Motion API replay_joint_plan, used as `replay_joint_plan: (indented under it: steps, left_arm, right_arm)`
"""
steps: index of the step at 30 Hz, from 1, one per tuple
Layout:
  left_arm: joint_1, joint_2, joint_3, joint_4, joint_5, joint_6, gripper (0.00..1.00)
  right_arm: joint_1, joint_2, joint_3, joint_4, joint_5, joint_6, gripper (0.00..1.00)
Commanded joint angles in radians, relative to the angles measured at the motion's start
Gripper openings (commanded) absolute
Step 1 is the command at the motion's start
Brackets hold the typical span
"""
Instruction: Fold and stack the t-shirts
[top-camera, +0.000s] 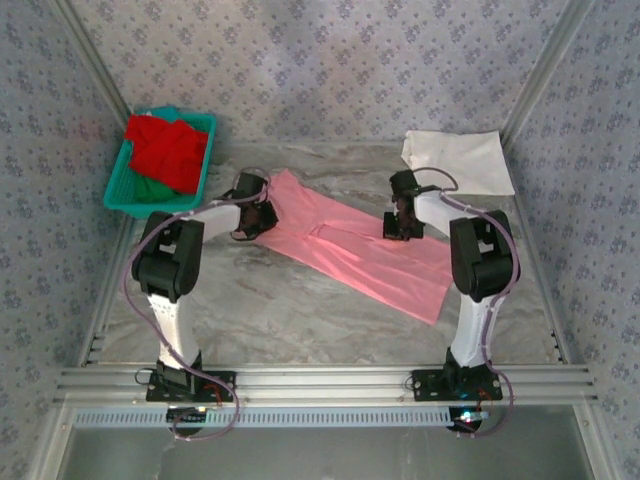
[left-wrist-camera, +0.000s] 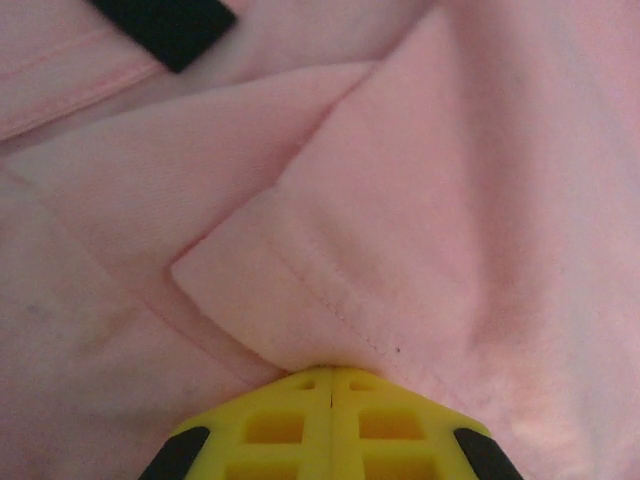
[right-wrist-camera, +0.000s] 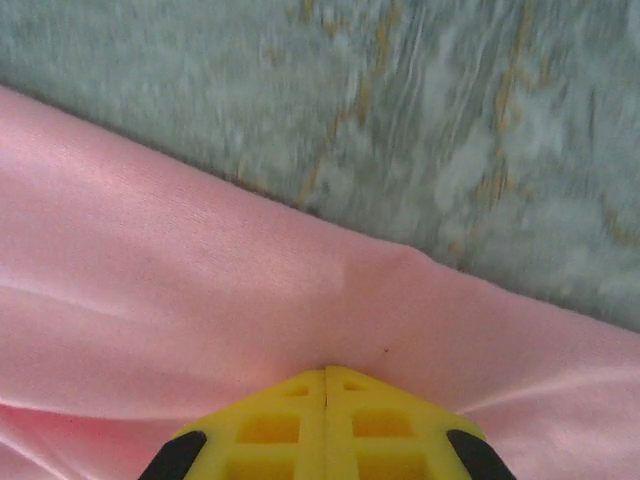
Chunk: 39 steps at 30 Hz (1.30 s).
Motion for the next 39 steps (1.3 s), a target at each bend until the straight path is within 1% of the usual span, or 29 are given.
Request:
replay_joint_plan:
  steps: [1,3,5,9,12,15,17,21,24,27,32,34,36,38,39]
  left_arm:
    - [0.031,0.097,0.107,-0.052,0.003,0.066,0.0]
    - [0.031,0.163,0.211,-0.078,0.01,0.104,0.0]
    - [0.031,0.251,0.352,-0.129,0.045,0.141,0.0]
    - [0.027,0.386,0.588,-0.216,0.051,0.17,0.0]
    - [0.012,0.456,0.725,-0.226,0.077,0.197,0.0]
    - [-0.019,0.532,0.877,-0.287,0.107,0.235,0.0]
    - [-0.041,0.568,0.953,-0.326,0.111,0.262,0.0]
    - [-0.05,0.565,0.974,-0.311,0.125,0.269,0.0]
    - [-0.049,0.546,0.971,-0.303,0.112,0.267,0.0]
    - [-0.045,0.527,0.956,-0.3,0.103,0.257,0.0]
    - [-0.02,0.435,0.847,-0.2,0.047,0.236,0.0]
    - [0.005,0.443,0.869,-0.205,0.048,0.217,0.0]
    - [0.025,0.477,0.932,-0.243,0.059,0.211,0.0]
    - [0.031,0.5,0.998,-0.313,0.048,0.216,0.0]
    - [0.029,0.485,0.991,-0.325,0.02,0.216,0.0]
  right_arm:
    - [0.035,-0.061,-0.076,-0.07,-0.035,0.057,0.0]
    - [0.068,-0.091,-0.123,-0.069,-0.059,0.099,0.0]
    - [0.116,-0.111,-0.15,-0.067,-0.088,0.14,0.02]
    - [0.208,-0.123,-0.199,-0.042,-0.123,0.247,0.04]
    - [0.276,-0.129,-0.246,0.058,-0.155,0.37,0.05]
    - [0.349,-0.13,-0.27,0.195,-0.187,0.483,0.07]
    - [0.369,-0.126,-0.248,0.251,-0.197,0.525,0.09]
    - [0.344,-0.153,-0.235,0.338,-0.188,0.584,0.09]
    - [0.297,-0.139,-0.195,0.307,-0.136,0.533,0.09]
    - [0.243,-0.091,-0.139,0.266,-0.123,0.451,0.08]
    - [0.18,-0.03,-0.011,0.198,-0.114,0.287,0.09]
    - [0.161,-0.023,0.023,0.174,-0.095,0.253,0.09]
    - [0.147,-0.01,0.057,0.167,-0.089,0.215,0.09]
    - [0.139,0.016,0.1,0.168,-0.112,0.172,0.09]
    - [0.136,0.041,0.134,0.166,-0.143,0.137,0.09]
